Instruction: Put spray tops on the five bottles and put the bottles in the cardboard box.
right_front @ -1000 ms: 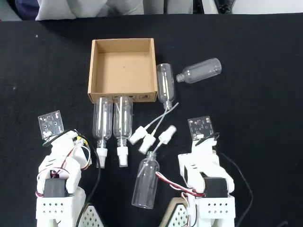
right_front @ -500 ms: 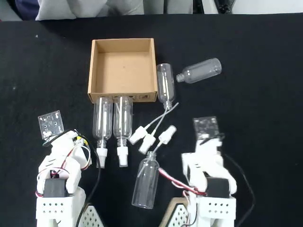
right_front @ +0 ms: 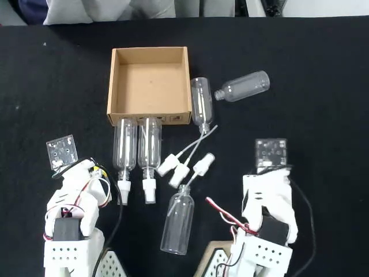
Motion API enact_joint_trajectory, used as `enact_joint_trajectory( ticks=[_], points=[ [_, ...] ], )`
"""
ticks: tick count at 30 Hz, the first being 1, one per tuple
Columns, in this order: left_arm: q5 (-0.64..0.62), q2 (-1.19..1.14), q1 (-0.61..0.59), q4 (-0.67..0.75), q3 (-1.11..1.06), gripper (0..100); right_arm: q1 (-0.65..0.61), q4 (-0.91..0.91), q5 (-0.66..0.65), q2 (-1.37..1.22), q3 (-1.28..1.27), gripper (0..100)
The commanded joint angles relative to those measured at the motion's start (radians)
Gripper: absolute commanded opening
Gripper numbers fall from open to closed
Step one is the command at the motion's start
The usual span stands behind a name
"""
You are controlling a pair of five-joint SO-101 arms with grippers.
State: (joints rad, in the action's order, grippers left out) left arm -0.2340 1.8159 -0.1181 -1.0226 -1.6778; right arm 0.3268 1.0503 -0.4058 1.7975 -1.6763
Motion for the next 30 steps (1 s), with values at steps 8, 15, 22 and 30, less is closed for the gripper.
enact_joint_trajectory(
  ticks=[8, 15, 22, 30],
  points=[
    [0.002, -0.003, -0.001, -0.006, -0.022, 3, 0.023, -0.035, -0.046, 0.082, 0.344, 10.6],
    [0.002, -0.003, -0.001, -0.006, -0.022, 3, -0.015, -0.017, -0.017, 0.068, 0.470, 15.2],
    [0.002, -0.003, -0.001, -0.006, -0.022, 3, -0.077, -0.015, 0.107, -0.131, 0.628, 24.4],
    [0.002, -0.003, -0.001, -0.006, -0.022, 3, -0.164, -0.075, 0.192, -0.509, 0.826, 24.4]
  ],
)
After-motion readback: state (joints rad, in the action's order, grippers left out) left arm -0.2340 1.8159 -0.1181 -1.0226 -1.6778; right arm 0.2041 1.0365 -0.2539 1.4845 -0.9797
